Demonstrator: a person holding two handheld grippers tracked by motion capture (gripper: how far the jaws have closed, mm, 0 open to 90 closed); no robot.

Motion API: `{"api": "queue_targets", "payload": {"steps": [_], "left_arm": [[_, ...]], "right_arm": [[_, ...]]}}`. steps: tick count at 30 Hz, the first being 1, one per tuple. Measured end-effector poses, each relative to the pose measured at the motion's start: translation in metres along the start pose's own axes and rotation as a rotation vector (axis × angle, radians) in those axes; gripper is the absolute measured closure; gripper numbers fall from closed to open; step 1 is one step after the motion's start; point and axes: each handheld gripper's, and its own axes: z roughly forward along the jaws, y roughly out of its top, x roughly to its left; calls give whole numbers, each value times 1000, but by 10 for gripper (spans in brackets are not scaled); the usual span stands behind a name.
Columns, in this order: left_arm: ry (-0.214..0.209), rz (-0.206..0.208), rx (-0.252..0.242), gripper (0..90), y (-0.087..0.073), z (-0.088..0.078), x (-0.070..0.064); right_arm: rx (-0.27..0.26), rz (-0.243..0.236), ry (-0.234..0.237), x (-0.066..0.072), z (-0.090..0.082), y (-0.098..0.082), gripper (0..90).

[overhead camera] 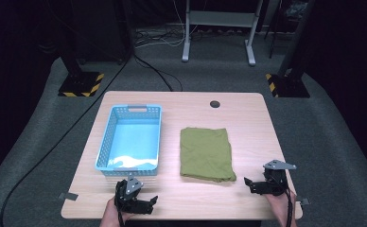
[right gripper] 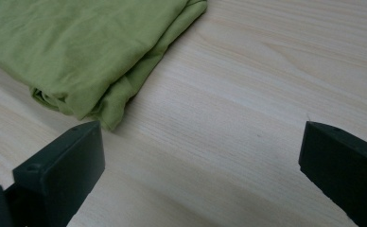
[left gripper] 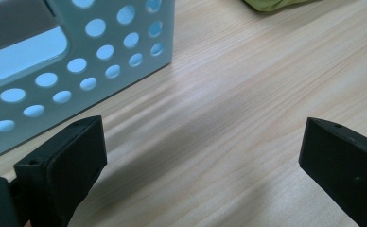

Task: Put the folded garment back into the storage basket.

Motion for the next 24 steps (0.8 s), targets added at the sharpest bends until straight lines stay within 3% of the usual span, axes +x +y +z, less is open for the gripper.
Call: {"api": "queue_targets", "payload": {"steps": [24], "left_arm": [[-41, 35, -1, 7, 14, 12, -12]], "right_arm": [[20, -33, 24, 7, 12, 20, 7]]}}
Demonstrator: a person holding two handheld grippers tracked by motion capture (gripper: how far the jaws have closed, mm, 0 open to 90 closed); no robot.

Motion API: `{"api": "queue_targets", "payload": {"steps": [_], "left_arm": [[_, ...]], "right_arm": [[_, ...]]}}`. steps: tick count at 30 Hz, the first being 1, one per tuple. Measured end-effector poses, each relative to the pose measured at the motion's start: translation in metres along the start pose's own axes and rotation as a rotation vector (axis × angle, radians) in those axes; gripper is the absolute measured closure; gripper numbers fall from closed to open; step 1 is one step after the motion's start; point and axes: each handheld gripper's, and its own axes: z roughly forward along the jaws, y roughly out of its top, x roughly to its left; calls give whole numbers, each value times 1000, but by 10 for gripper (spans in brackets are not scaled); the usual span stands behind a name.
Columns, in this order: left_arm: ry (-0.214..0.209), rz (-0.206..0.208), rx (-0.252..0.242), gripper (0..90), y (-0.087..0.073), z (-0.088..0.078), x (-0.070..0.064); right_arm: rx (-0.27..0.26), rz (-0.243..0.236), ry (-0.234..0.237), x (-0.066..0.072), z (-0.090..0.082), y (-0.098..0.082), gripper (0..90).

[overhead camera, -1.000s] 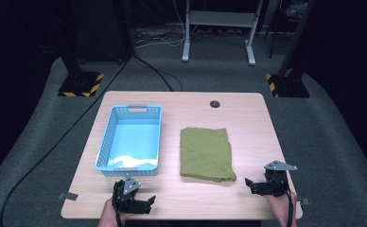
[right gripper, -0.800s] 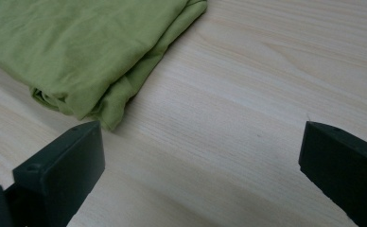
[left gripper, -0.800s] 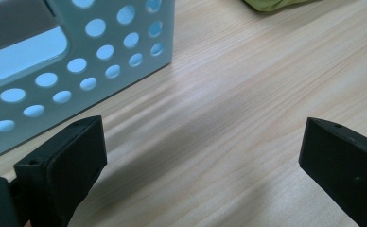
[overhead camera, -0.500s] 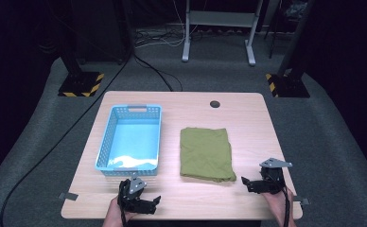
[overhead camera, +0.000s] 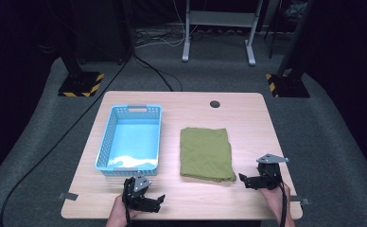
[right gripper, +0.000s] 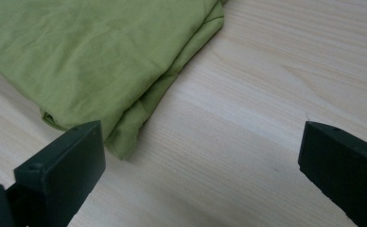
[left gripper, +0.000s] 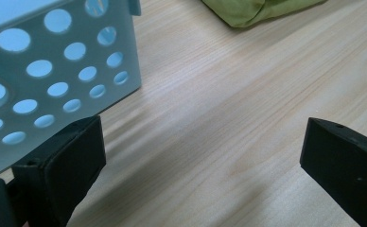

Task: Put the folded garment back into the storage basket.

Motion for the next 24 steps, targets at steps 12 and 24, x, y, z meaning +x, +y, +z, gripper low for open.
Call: {"api": "queue_targets", "payload": {"steps": [12, 24], "left_arm": [[-19, 18, -4, 7, 7, 5, -6], [-38, 42, -12, 7, 15, 12, -15]], "right_arm": [[1, -7, 4, -1, 4, 9, 9], [7, -15, 13, 0, 9, 19, 10]]}}
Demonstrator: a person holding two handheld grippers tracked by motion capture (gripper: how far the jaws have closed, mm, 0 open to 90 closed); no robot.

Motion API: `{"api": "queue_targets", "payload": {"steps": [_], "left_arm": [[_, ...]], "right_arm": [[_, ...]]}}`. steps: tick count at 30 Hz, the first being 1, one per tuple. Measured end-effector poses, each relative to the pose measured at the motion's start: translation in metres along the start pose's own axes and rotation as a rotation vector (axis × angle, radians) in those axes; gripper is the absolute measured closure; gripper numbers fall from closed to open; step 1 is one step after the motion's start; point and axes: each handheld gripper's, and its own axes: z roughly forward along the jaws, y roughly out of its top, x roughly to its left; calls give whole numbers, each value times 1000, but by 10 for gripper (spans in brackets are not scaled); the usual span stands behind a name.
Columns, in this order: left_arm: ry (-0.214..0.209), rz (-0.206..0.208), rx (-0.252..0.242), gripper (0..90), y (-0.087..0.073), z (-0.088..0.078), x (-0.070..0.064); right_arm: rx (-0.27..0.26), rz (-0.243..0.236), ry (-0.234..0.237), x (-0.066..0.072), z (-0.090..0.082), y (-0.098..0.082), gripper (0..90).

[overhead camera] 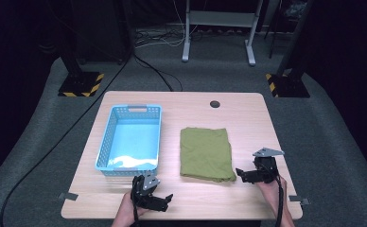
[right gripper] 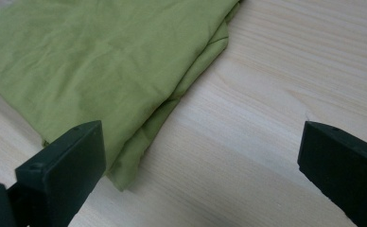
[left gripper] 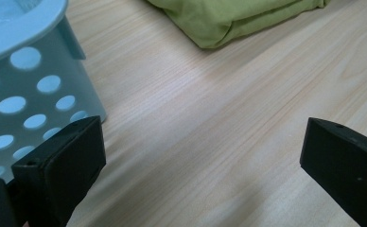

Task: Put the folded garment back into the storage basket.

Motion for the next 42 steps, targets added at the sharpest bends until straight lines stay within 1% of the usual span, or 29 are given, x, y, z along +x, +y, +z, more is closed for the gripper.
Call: {"api": "queue_targets", "payload": {"steps": [3, 8, 15, 27, 42], "left_arm": [[-6, 8, 1, 7, 2, 2, -1], [-22, 10, -2, 7, 5, 5, -4], [-29, 22, -7, 7, 10, 9, -8], [-54, 27, -20, 7, 18, 16, -12], [-62, 31, -18, 7, 23, 26, -12]], "right_arm": [[2, -3, 1, 0, 1, 3, 10], [2, -5, 5, 0, 3, 7, 11], [6, -9, 11, 1, 6, 12, 11], [13, -17, 18, 2, 10, 21, 11], [25, -27, 26, 3, 17, 29, 13]]}}
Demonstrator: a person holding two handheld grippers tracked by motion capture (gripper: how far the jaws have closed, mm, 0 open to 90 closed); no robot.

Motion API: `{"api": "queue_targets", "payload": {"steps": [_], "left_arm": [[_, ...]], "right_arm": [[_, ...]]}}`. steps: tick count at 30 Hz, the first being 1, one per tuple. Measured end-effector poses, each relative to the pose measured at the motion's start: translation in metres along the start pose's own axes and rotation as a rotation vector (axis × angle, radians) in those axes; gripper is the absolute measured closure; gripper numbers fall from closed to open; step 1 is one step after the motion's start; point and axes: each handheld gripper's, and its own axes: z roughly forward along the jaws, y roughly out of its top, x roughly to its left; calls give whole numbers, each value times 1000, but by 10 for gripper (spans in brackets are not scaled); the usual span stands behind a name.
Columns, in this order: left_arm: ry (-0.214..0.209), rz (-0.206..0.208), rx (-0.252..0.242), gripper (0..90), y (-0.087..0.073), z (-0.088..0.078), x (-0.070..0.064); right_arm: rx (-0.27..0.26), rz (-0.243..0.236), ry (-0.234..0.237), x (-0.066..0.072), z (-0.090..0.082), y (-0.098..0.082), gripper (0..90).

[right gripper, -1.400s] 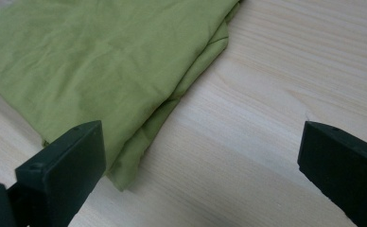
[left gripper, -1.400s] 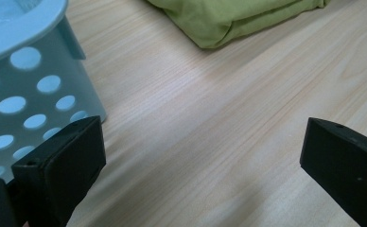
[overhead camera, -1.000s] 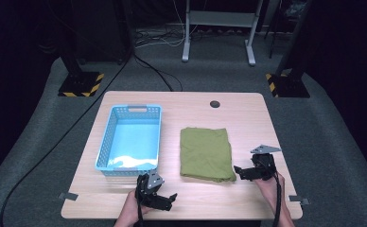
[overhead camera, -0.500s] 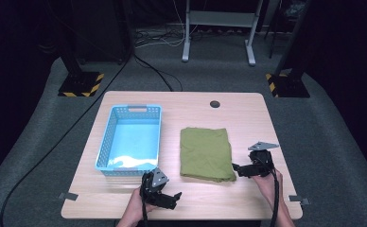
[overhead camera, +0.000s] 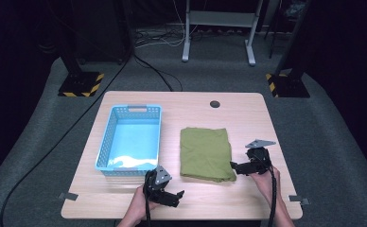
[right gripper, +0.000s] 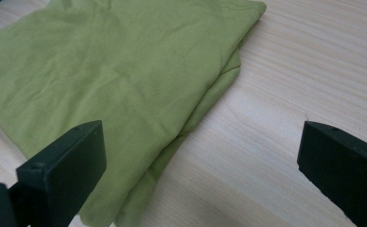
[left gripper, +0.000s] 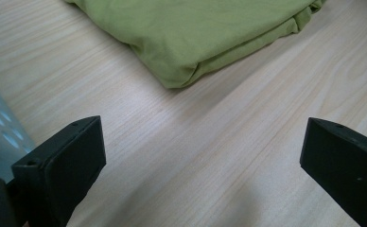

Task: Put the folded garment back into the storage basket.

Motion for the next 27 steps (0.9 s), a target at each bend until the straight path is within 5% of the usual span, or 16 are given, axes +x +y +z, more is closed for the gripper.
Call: {"api": "queue_targets", "payload": {"steps": [27], "left_arm": [[-31, 6, -16, 8, 17, 15, -10]], "right_arm": [[7, -7, 7, -2, 6, 11, 14]]}}
